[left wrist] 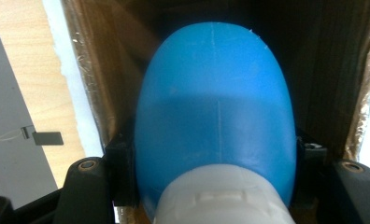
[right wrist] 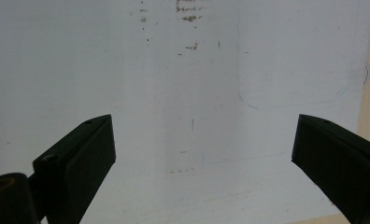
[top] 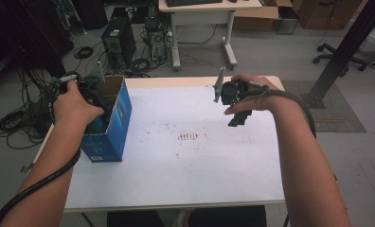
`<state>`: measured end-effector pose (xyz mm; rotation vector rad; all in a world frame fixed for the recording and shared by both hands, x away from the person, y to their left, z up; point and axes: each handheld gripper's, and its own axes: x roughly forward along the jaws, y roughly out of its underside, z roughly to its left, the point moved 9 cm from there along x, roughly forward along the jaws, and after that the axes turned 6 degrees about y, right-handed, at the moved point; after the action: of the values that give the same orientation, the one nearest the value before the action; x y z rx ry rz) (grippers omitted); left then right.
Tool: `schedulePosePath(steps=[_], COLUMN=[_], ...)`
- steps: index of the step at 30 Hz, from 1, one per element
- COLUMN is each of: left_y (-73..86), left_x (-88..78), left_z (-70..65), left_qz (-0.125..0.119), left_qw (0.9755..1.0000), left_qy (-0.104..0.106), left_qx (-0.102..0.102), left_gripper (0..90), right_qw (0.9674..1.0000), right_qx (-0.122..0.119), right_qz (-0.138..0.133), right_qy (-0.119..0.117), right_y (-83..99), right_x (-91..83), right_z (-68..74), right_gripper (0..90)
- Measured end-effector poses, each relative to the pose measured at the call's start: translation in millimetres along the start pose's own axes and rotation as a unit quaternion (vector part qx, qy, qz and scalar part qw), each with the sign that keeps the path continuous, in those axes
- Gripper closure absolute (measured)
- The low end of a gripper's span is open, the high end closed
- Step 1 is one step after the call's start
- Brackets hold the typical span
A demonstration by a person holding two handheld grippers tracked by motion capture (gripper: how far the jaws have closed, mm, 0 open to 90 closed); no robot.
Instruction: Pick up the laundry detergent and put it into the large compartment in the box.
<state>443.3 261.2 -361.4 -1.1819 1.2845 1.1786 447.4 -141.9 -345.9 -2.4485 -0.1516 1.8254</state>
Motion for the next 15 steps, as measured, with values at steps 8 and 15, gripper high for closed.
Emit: schedulePosePath(steps=[8,15], left_y=[0.5,0.3], left_x=[9.8,10.3], left_z=[0.8,1.2], left_qz=[0.007,0.003], left_qw=[1.0,1.0], left_qy=[0.001,0.001], left_qx=[-0.001,0.001], left_gripper=[37.1,37.1], right_qw=[1.0,1.0], right_qx=[0.001,0.004], right_qz=[0.0,0.002], right_qy=[0.0,-0.001], right_y=[1.3,1.7], right_x=[0.8,1.9], right_z=[0.6,0.9], right_gripper=[6.0,6.0])
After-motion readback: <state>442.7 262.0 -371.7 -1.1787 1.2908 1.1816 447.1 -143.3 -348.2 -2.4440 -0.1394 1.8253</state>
